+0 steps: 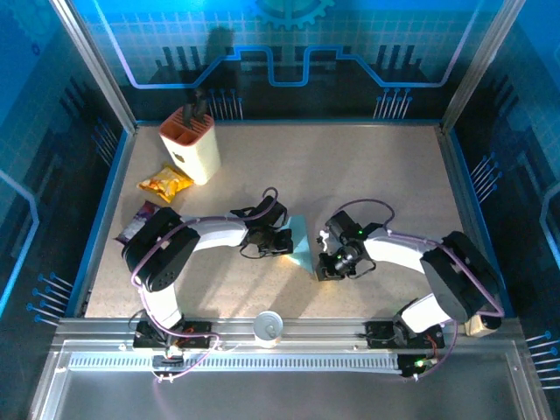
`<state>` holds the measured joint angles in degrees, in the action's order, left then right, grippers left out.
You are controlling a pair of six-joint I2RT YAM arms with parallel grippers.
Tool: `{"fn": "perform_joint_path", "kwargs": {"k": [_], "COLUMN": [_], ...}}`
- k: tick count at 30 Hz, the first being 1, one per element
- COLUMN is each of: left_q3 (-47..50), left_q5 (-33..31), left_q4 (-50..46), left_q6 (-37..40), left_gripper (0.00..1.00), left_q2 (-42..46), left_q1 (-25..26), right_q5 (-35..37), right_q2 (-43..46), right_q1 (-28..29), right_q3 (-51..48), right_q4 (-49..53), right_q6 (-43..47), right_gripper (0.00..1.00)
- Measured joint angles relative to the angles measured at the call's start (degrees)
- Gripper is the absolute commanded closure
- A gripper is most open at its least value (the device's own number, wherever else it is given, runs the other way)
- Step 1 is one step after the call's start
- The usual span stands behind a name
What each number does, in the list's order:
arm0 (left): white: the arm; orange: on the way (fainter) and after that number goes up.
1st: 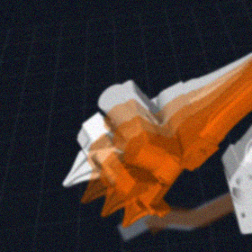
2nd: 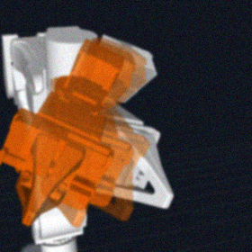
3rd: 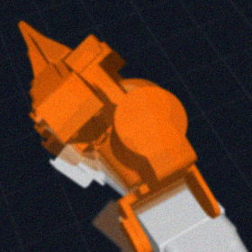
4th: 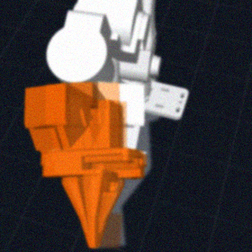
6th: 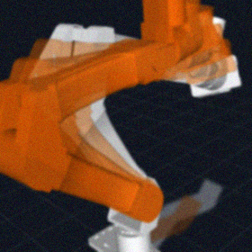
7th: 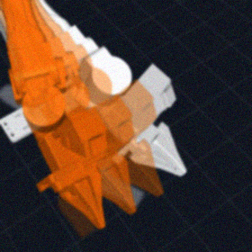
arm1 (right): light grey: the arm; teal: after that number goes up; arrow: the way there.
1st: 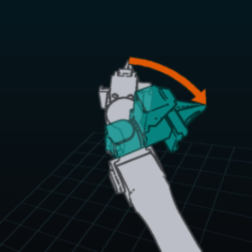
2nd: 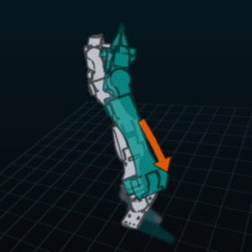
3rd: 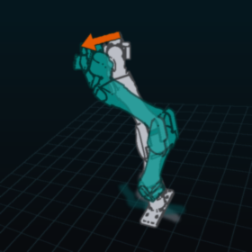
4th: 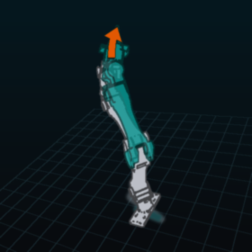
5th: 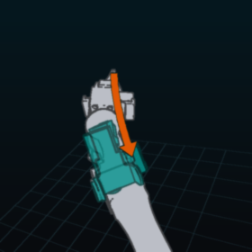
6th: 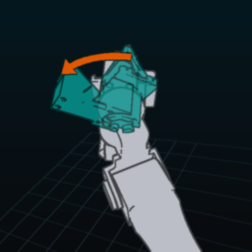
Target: Fold a paper plane with a square sheet of paper (fold left side to right side)
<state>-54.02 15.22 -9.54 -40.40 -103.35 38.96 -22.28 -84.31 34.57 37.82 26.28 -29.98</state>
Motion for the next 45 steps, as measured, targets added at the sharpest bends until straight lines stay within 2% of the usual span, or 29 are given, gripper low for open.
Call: {"fn": "perform_joint_path", "kwargs": {"k": [3,6,20,33,37,39,45], "left_q3": [-0.04,-0.09,-0.24,-0.24,-0.11,0.48,6.32], "left_q5": [0.0,0.0,-0.02,0.0,0.22,0.24,2.14], "left_q4": [-0.02,-0.07,-0.26,-0.22,0.39,1.36,7.56], "left_q6": [-0.02,-0.02,-0.02,-0.02,-0.04,-0.15,-1.01], "left_gripper": [1.0,1.0,1.0,0.99,0.97,1.0,1.0], "left_q2": [0.0,0.0,-0.02,-0.04,0.04,0.44,5.35], "left_q1": [0.0,0.0,0.0,0.0,-0.09,-0.15,-0.48], "right_q5": [-0.44,-1.4,-2.23,-0.24,-0.04,0.17,0.81], "right_q2": [4.37,5.16,-8.52,-11.8,-11.87,-11.89,-11.56], "right_q1": [-0.15,-0.13,1.01,1.05,1.05,1.05,1.11], "right_q3": [0.15,1.01,8.0,8.76,8.81,8.81,8.39], "right_q4": [1.07,-0.07,-8.57,-5.99,-5.77,-5.75,-5.9], "right_q6": [-0.04,-0.31,-2.86,-1.99,-1.97,-1.97,-2.12], "right_gripper": [0.87,0.88,0.91,0.93,1.0,1.0,1.0]}}
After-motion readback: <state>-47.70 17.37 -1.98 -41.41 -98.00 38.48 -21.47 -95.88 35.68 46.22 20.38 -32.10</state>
